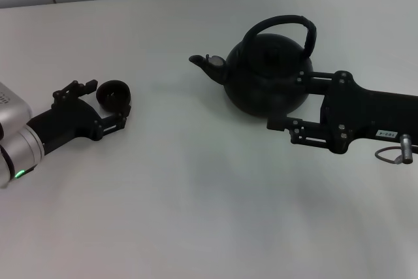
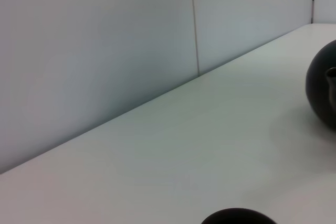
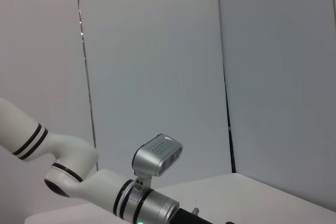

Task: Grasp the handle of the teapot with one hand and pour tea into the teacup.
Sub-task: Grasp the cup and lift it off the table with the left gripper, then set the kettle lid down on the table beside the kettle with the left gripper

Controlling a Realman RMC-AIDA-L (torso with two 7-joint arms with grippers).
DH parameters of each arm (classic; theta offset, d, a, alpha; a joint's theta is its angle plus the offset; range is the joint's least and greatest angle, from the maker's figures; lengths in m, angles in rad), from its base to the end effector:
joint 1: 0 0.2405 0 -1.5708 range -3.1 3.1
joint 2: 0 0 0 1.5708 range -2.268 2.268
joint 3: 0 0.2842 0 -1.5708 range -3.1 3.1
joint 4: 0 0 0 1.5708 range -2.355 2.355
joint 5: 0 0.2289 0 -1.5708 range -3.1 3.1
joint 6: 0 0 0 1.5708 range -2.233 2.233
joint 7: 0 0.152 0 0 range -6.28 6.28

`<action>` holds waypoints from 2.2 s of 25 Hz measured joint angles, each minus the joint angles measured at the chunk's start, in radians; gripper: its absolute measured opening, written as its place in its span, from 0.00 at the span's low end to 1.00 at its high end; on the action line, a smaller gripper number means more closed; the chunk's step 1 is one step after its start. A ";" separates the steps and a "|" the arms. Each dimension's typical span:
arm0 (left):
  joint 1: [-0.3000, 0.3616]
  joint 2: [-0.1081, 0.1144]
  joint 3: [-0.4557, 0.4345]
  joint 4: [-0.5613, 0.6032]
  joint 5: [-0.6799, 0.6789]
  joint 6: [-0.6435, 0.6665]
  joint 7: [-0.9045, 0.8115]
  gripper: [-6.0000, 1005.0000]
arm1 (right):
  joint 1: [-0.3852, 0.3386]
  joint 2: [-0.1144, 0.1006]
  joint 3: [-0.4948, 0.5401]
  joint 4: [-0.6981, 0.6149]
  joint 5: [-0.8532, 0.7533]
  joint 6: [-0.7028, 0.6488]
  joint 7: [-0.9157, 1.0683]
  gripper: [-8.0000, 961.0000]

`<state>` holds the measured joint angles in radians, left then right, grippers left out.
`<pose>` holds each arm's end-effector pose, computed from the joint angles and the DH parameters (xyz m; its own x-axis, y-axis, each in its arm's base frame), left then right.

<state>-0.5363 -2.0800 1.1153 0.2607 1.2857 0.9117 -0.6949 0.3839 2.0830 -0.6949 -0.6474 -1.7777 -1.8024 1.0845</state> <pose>-0.3392 0.3815 -0.0915 0.9030 0.1924 0.3841 0.3998 -0.7035 -0.5875 0.2959 0.3035 -0.0023 0.7227 -0.0708 -0.6875 -0.2745 -0.9423 -0.1915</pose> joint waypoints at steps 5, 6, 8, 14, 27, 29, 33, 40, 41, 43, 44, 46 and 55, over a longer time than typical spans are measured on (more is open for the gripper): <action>-0.005 0.000 0.000 -0.001 0.000 -0.021 -0.002 0.75 | -0.001 0.000 0.000 0.000 0.000 0.000 0.000 0.62; -0.008 0.000 0.000 -0.001 0.000 -0.026 -0.008 0.75 | -0.001 0.000 0.000 0.000 0.000 0.000 0.000 0.62; -0.009 0.000 0.000 -0.002 0.000 -0.026 -0.012 0.75 | -0.002 0.000 0.000 0.000 0.000 0.000 0.000 0.62; -0.014 0.000 0.000 -0.003 -0.001 -0.025 -0.025 0.74 | -0.001 0.000 0.001 0.000 0.000 0.001 0.000 0.62; -0.015 0.000 0.064 0.016 -0.002 0.030 -0.068 0.68 | 0.001 -0.002 0.001 0.000 0.000 0.011 0.000 0.62; -0.016 0.000 0.096 0.031 -0.002 0.039 -0.093 0.68 | 0.001 -0.001 0.002 0.000 0.000 0.011 0.000 0.62; -0.015 0.000 0.185 0.070 -0.002 0.041 -0.142 0.68 | -0.004 -0.001 0.002 0.000 0.000 0.011 0.000 0.62; -0.012 0.000 0.308 0.115 -0.024 0.042 -0.172 0.68 | -0.013 -0.001 0.002 0.000 0.000 0.003 0.000 0.62; -0.010 0.000 0.376 0.129 -0.093 0.035 -0.169 0.68 | -0.015 -0.001 0.002 0.000 0.000 0.002 0.000 0.62; -0.007 0.000 0.402 0.138 -0.116 0.031 -0.165 0.68 | -0.022 -0.001 0.001 0.000 0.000 0.002 0.000 0.62; -0.006 0.000 0.413 0.143 -0.126 0.030 -0.164 0.68 | -0.022 -0.001 0.001 0.000 0.000 0.002 0.000 0.62; -0.006 0.000 0.420 0.147 -0.131 0.030 -0.163 0.68 | -0.026 -0.001 0.001 -0.002 -0.001 0.002 0.000 0.62; -0.005 0.000 0.444 0.150 -0.132 0.021 -0.171 0.69 | -0.037 -0.003 -0.001 -0.009 -0.001 0.001 0.000 0.62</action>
<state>-0.5415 -2.0799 1.5591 0.4107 1.1542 0.9330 -0.8663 0.3465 2.0800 -0.6962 -0.6565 -1.7785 -1.8010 1.0845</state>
